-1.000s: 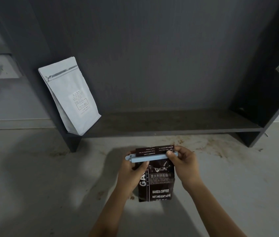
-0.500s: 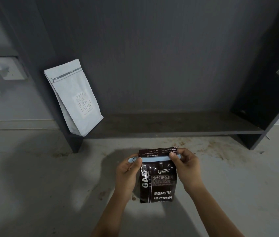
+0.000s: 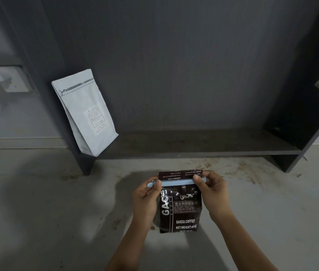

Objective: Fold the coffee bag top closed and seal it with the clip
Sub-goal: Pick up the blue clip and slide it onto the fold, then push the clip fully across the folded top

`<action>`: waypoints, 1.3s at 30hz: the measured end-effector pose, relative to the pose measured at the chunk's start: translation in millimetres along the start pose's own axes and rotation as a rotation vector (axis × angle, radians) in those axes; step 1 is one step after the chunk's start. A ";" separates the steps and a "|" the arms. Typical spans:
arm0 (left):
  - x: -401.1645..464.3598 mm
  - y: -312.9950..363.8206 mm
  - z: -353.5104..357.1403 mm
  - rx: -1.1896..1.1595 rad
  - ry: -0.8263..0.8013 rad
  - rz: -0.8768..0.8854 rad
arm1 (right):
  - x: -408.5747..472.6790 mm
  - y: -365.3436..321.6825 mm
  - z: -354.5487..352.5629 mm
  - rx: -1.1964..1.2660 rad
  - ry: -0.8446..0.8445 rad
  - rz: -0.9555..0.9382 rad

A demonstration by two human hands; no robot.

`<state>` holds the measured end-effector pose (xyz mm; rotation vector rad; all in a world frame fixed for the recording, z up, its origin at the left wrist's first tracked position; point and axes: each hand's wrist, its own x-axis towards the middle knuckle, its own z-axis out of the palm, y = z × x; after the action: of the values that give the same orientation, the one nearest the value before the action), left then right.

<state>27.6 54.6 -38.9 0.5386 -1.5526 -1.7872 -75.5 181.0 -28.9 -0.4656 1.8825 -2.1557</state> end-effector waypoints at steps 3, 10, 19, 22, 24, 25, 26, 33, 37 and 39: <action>1.0 -1.3 1.2 0.009 0.012 0.031 | 0.2 1.7 0.3 0.000 -0.002 -0.004; 3.8 -0.3 -11.4 0.222 -0.168 -0.082 | 4.2 2.4 -14.3 -0.036 -0.207 0.047; 4.0 0.3 -11.8 0.645 -0.064 0.117 | -6.6 16.9 -16.9 -0.102 -0.218 -0.008; 7.0 -4.0 -23.0 0.559 -0.194 -0.093 | -8.4 32.2 -15.8 -0.185 -0.316 0.058; 11.3 -9.2 -38.3 0.525 -0.368 -0.249 | -7.9 37.4 -16.6 -0.314 -0.457 0.128; 12.4 -10.7 -44.2 0.528 -0.428 -0.299 | -8.9 39.7 -15.7 -0.372 -0.499 0.182; 13.1 -11.7 -46.6 0.532 -0.462 -0.325 | -10.1 41.5 -14.2 -0.413 -0.514 0.224; 14.7 -4.8 -45.4 0.548 -0.351 -0.175 | -9.8 36.8 -7.7 -0.504 -0.438 0.151; 33.0 22.2 -44.2 0.508 -0.233 -0.035 | 14.5 6.1 9.0 -0.470 -0.446 -0.003; 49.7 40.0 -46.5 0.486 -0.151 0.026 | 34.2 -9.6 24.8 -0.450 -0.444 -0.082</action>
<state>36.5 -15.0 -2.5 0.6152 -2.1059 -1.4537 -97.0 146.6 -13.7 -1.0259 2.0865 -1.4842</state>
